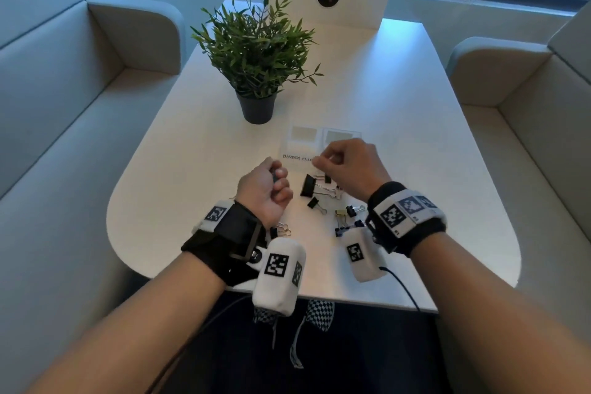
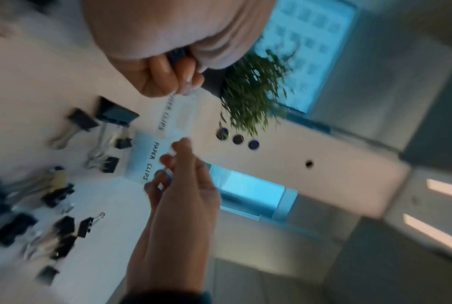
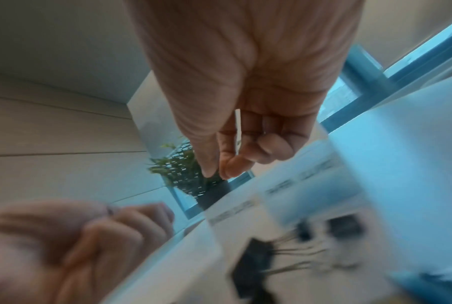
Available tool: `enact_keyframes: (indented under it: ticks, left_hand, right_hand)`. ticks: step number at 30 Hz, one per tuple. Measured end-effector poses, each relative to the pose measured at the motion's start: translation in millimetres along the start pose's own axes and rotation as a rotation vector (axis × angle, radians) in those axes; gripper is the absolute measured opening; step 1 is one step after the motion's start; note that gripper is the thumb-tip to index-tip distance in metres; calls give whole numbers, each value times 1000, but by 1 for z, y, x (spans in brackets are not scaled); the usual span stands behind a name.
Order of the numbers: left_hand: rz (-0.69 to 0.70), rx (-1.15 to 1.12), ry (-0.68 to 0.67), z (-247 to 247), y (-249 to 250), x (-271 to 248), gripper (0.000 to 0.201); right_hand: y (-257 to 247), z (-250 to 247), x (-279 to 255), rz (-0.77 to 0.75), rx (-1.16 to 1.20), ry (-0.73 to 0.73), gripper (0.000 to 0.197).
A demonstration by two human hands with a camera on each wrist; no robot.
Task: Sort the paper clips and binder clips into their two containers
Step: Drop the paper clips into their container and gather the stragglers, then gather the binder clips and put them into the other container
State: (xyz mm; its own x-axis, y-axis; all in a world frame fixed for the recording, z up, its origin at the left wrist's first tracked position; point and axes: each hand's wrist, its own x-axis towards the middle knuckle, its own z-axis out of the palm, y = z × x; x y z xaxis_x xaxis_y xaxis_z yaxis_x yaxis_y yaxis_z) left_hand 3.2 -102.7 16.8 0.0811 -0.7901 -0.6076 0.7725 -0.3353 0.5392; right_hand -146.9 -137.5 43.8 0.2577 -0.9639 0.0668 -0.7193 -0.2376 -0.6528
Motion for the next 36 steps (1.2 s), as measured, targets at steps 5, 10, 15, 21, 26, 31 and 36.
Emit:
enact_keyframes:
  ticks: [5, 10, 15, 21, 26, 31, 36]
  left_hand:
    - [182, 359, -47, 51, 11, 14, 29]
    - [287, 612, -48, 87, 7, 31, 33]
    - [385, 783, -120, 108, -1, 46, 33]
    - [483, 904, -231, 120, -13, 66, 31]
    - [503, 934, -260, 116, -19, 74, 35]
    - [460, 882, -284, 111, -14, 75, 35]
    - [473, 846, -256, 108, -1, 58, 33]
  right_hand:
    - [41, -23, -13, 117, -25, 56, 17]
    - [63, -27, -23, 173, -13, 78, 22]
    - [70, -30, -29, 176, -27, 74, 22]
    - [77, -31, -34, 193, -10, 70, 20]
    - [80, -28, -37, 205, -16, 74, 21]
    - [80, -26, -37, 217, -15, 97, 22]
    - [79, -27, -38, 214, -45, 108, 19]
